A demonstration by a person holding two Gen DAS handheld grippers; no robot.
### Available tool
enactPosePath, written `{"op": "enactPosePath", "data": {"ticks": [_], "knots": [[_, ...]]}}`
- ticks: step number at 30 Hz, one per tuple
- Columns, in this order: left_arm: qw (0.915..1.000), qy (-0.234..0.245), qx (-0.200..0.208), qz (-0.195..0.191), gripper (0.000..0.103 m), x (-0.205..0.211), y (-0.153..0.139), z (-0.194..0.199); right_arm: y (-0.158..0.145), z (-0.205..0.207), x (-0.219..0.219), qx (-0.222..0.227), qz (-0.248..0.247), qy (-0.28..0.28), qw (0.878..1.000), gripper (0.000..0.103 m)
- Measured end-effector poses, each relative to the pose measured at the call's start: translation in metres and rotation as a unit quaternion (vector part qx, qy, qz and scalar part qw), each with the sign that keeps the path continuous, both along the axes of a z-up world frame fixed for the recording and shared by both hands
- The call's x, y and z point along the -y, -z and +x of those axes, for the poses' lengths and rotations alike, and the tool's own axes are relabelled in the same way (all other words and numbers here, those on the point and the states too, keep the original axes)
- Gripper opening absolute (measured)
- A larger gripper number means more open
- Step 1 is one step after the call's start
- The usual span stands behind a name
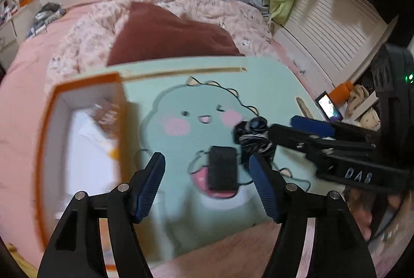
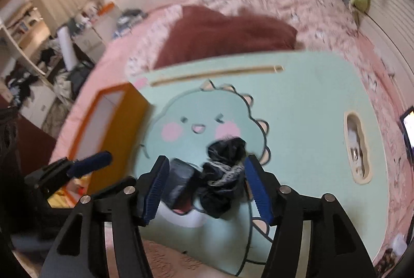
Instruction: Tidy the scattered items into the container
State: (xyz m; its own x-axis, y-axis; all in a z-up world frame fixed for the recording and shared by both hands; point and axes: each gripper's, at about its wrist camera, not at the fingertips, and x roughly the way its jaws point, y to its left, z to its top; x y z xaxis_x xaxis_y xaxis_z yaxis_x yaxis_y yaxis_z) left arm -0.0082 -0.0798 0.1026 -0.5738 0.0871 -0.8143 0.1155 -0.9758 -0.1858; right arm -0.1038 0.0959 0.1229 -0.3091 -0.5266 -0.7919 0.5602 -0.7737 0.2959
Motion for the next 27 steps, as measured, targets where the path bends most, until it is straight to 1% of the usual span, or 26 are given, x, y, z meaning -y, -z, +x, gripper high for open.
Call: {"op": "enactPosePath", "data": {"ticks": [3,5,6,7,9,10,11,13,16,18,19,20,23,25,27], "knots": [[0.9998,-0.014,-0.001,-0.014,0.068,0.031,-0.021,0.020,-0.009,0.007,0.002,-0.016,0.001,-0.010,1.000,0.060],[0.9997,-0.015,0.009,-0.018,0.068,0.049,-0.026,0.027,-0.013,0.010,0.005,-0.021,-0.001,-0.012,1.000,0.060],[0.9993,-0.020,0.016,-0.027,0.068,0.058,-0.026,0.030,-0.013,0.012,0.008,-0.022,-0.003,-0.016,1.000,0.060],[0.9987,-0.025,0.022,-0.038,0.068,0.064,-0.023,0.033,-0.013,0.014,0.011,-0.024,-0.005,-0.021,0.999,0.060],[0.9966,-0.037,0.035,-0.066,0.055,0.072,-0.011,0.036,-0.013,0.018,0.017,-0.033,-0.004,-0.028,0.999,0.057],[0.9955,-0.040,0.051,-0.069,0.046,0.076,-0.001,0.036,-0.013,0.021,0.020,-0.040,-0.001,-0.031,0.999,0.056],[0.9946,-0.040,0.066,-0.069,0.045,0.079,0.009,0.036,-0.012,0.023,0.023,-0.045,0.002,-0.034,0.998,0.056],[0.9924,-0.041,0.090,-0.074,0.045,0.083,0.027,0.037,-0.010,0.026,0.028,-0.044,0.008,-0.045,0.998,0.056],[0.9859,-0.034,0.126,-0.104,0.044,0.081,0.045,0.041,-0.006,0.025,0.027,-0.035,0.005,-0.047,0.998,0.056],[0.9827,-0.029,0.137,-0.121,0.042,0.079,0.049,0.044,-0.006,0.024,0.025,-0.032,0.002,-0.042,0.999,0.056],[0.9808,-0.026,0.142,-0.132,0.036,0.077,0.048,0.046,-0.006,0.023,0.023,-0.029,-0.001,-0.038,0.999,0.056],[0.9789,-0.024,0.146,-0.141,0.033,0.076,0.048,0.047,-0.005,0.021,0.022,-0.026,-0.005,-0.036,0.999,0.056],[0.9743,-0.021,0.159,-0.159,0.029,0.076,0.050,0.046,-0.005,0.021,0.021,-0.020,-0.010,-0.036,0.999,0.056],[0.9725,-0.014,0.173,-0.155,0.029,0.078,0.054,0.043,-0.006,0.022,0.022,-0.023,-0.009,-0.039,0.999,0.056],[0.9736,-0.002,0.185,-0.134,0.029,0.079,0.058,0.041,-0.006,0.023,0.022,-0.024,-0.007,-0.039,0.999,0.056]]}}
